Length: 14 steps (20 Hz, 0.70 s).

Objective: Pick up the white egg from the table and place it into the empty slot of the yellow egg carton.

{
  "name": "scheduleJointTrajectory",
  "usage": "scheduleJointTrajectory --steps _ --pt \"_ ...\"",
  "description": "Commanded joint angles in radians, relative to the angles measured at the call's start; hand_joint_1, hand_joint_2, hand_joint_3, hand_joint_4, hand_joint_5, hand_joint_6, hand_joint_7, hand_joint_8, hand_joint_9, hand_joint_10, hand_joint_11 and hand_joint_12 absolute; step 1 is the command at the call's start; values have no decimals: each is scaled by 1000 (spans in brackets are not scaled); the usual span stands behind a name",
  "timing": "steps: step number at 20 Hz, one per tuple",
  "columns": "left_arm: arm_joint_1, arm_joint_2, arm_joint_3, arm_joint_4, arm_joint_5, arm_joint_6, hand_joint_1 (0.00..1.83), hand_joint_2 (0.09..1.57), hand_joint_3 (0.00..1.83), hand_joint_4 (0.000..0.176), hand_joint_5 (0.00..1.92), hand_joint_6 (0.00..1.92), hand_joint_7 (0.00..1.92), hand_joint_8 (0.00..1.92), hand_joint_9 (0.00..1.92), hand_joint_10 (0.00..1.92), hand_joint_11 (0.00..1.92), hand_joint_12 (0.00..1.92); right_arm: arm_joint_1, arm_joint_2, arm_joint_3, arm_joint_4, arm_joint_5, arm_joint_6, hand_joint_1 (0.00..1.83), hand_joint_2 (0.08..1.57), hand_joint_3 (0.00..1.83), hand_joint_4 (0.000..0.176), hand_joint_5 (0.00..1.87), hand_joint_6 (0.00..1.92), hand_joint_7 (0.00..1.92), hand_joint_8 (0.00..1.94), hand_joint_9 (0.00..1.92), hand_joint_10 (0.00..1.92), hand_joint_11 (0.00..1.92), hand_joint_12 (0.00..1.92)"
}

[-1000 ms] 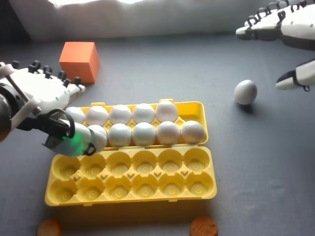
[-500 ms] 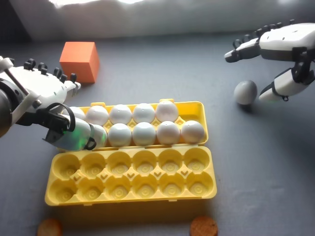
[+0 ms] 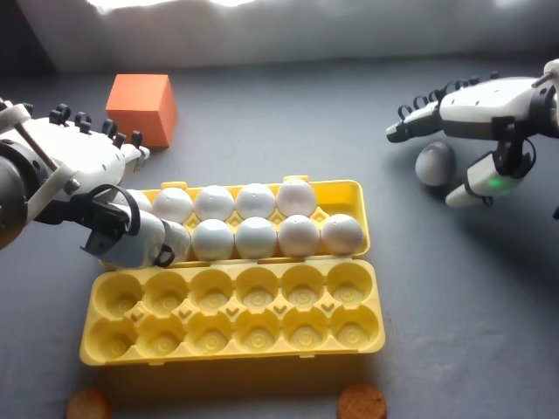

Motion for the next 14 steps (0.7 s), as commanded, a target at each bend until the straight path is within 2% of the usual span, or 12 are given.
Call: scheduleJointTrajectory --steps 1,2,3,5,6,7,8,10,11,14 --pt "-10 10 3 71 -11 5 0 1188 1 0 16 2 30 5 1 0 0 0 3 10 9 9 112 3 1239 1054 0 0 272 19 209 10 158 22 0 506" --pt "-10 10 6 73 -11 5 0 1188 1 0 16 2 30 5 1 0 0 0 1 9 11 10 115 3 1239 1054 0 0 272 19 209 10 158 22 0 506" --pt "-11 9 11 73 -9 5 0 1195 4 0 13 1 23 2 0 0 0 0 -1 7 12 10 122 3 1242 1061 0 0 277 14 215 6 176 24 0 603" --pt "-12 9 22 73 -2 4 0 1200 5 0 2 0 4 0 0 0 0 0 -2 7 15 10 135 3 1239 1064 0 0 266 6 212 4 171 16 0 586" --pt "-13 8 27 73 -1 4 0 1195 3 0 0 0 0 0 0 0 0 0 -3 7 18 10 139 3 1196 1075 3 0 251 2 204 1 155 8 0 492" --pt "-15 8 32 73 3 4 0 1195 3 0 2 1 0 0 0 0 0 0 -3 7 20 10 144 3 1203 1064 0 0 271 9 222 5 172 12 0 532" --pt "-16 8 35 71 3 4 0 1196 3 0 14 5 13 5 0 0 0 0 -5 7 25 10 146 3 1207 1072 1 0 279 9 234 7 192 18 0 693" --pt "-18 7 36 68 3 4 0 1194 2 0 21 7 16 5 0 0 0 0 -6 5 31 10 146 3 1238 1066 0 0 285 7 255 7 219 23 0 811" --pt "-18 7 36 65 4 4 0 1195 2 0 3 1 7 1 0 0 0 0 -6 5 32 10 147 3 1242 1069 0 0 301 11 282 14 254 35 0 948" --pt "-18 7 33 62 9 4 0 1194 1 0 7 3 23 7 6 2 0 0 -6 5 34 10 153 3 1248 1090 7 0 301 7 272 4 237 23 0 959"
